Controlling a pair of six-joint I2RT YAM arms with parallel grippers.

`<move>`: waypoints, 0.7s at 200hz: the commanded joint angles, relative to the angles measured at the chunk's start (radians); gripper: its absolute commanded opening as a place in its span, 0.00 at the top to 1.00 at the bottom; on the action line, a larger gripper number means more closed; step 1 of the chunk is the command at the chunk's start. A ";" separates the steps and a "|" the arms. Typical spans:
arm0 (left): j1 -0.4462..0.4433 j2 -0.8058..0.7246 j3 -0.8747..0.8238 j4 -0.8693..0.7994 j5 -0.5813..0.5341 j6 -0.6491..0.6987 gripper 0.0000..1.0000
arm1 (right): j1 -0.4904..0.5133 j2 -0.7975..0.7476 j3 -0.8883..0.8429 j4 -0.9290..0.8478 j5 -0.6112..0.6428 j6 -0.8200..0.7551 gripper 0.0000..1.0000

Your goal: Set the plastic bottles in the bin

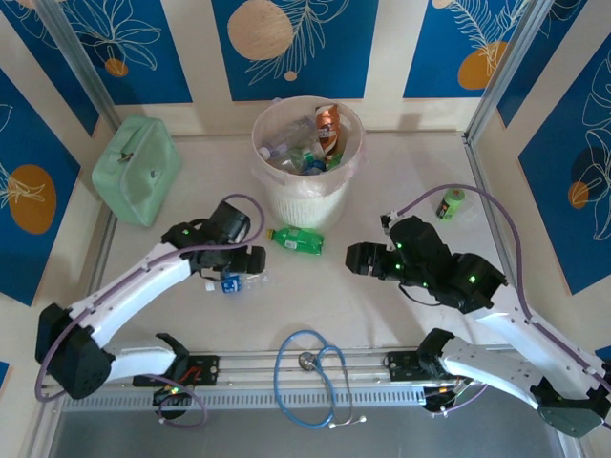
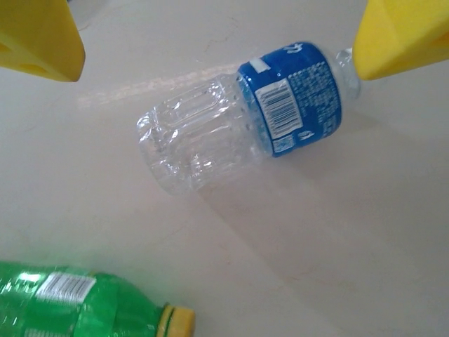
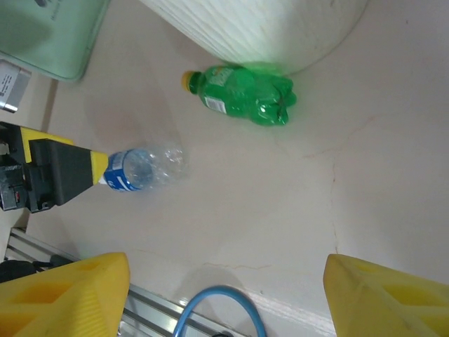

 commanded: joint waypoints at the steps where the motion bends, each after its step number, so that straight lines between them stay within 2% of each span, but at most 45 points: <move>1: -0.038 0.080 -0.008 0.017 -0.038 0.103 0.02 | 0.004 -0.012 -0.034 0.028 0.021 0.032 0.26; 32: -0.081 0.156 -0.010 0.033 -0.077 0.183 0.00 | -0.003 -0.013 -0.069 0.046 0.003 0.044 0.26; 82: -0.086 0.234 0.032 0.054 -0.148 0.308 0.00 | -0.016 -0.014 -0.081 0.058 -0.013 0.042 0.26; 108: -0.086 0.284 0.041 0.064 -0.117 0.349 0.00 | -0.017 -0.021 -0.080 0.049 -0.012 0.044 0.26; 140: -0.086 0.316 0.016 0.068 -0.055 0.328 0.00 | -0.023 -0.036 -0.070 0.024 -0.004 0.042 0.26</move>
